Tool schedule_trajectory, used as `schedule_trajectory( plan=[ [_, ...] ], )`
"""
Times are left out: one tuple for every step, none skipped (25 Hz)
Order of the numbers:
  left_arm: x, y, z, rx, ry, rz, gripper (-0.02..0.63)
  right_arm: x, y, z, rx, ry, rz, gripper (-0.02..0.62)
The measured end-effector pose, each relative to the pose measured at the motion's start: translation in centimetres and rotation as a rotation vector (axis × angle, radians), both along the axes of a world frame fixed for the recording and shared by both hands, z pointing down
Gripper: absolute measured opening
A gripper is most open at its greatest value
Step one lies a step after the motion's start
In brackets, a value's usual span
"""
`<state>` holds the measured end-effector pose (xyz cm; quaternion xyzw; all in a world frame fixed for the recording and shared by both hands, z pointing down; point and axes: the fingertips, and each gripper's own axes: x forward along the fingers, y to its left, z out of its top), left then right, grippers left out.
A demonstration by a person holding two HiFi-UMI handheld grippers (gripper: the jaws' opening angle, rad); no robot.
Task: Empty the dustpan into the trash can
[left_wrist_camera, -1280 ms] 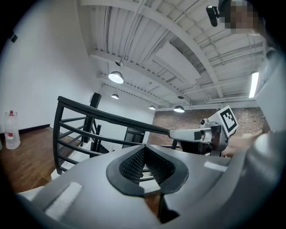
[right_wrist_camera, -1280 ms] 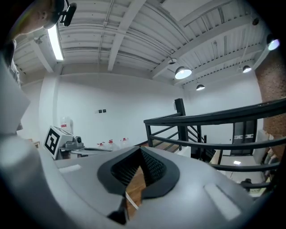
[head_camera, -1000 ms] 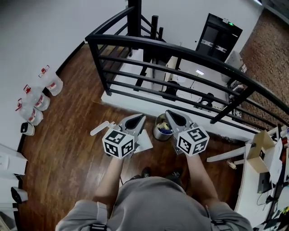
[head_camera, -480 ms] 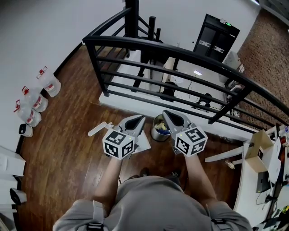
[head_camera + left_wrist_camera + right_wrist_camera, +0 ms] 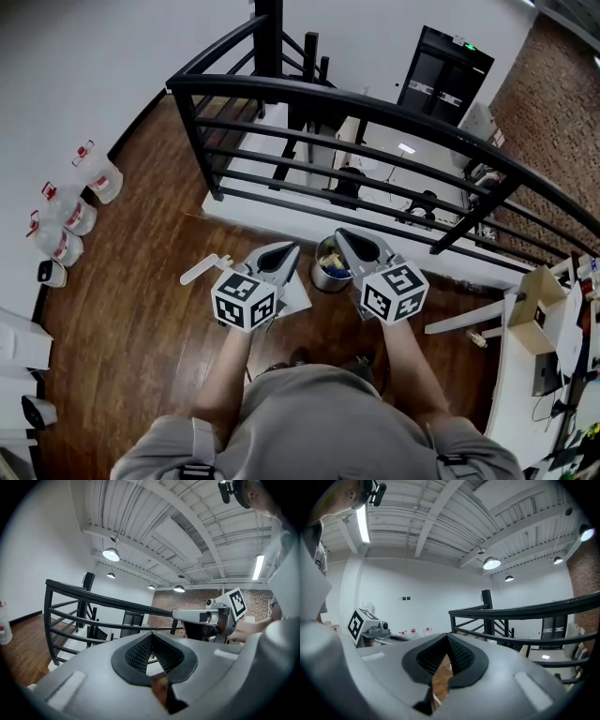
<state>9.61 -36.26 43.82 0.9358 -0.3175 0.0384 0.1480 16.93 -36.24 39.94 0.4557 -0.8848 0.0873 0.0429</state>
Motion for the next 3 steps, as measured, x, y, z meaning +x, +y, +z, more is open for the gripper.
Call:
schedule_trajectory(
  plan=[
    [-0.02,-0.03,0.13,-0.003,-0.001,0.001,0.006,-0.06,-0.07,0.0,0.0,0.0,0.0,0.0],
    [-0.04,-0.06,0.24,-0.006,-0.001,0.003,0.006,-0.12,-0.15,-0.01,0.0,0.0,-0.001,0.0],
    [-0.05,-0.09,0.35,-0.009,-0.001,0.004,0.006,-0.17,-0.23,-0.02,0.001,0.0,-0.001,0.0]
  ],
)
